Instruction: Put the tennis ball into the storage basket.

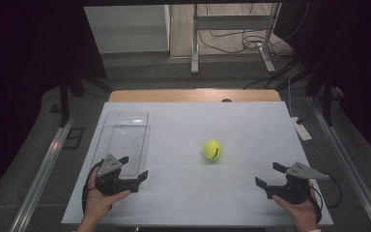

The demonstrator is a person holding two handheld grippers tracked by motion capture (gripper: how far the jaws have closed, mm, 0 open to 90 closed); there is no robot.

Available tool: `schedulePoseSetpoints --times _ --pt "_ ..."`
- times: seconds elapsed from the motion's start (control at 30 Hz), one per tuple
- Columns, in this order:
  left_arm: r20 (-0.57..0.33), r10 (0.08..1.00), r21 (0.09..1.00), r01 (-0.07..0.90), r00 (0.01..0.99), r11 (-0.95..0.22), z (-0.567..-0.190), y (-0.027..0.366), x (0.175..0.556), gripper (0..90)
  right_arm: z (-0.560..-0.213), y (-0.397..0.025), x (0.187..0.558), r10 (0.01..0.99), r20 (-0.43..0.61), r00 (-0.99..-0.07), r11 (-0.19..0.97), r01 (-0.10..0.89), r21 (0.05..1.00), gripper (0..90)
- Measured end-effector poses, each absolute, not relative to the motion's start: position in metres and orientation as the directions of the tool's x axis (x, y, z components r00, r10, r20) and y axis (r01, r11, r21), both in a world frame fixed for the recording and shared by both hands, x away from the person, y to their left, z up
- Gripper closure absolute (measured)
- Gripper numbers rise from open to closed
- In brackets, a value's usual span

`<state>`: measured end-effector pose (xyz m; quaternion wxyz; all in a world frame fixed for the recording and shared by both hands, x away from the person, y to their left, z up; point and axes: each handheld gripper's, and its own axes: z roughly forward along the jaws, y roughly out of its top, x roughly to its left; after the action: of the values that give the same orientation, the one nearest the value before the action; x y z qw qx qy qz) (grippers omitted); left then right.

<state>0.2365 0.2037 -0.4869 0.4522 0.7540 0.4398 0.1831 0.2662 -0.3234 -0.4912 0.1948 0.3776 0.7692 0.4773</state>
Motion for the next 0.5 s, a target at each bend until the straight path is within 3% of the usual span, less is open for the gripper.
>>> schedulePoseSetpoints --times 0.5 --pt "-0.129 0.801 0.837 0.498 0.584 -0.228 -0.474 0.190 0.245 11.1 -0.492 -0.323 0.268 0.775 0.062 -0.630 0.255 0.400 0.881 9.7"
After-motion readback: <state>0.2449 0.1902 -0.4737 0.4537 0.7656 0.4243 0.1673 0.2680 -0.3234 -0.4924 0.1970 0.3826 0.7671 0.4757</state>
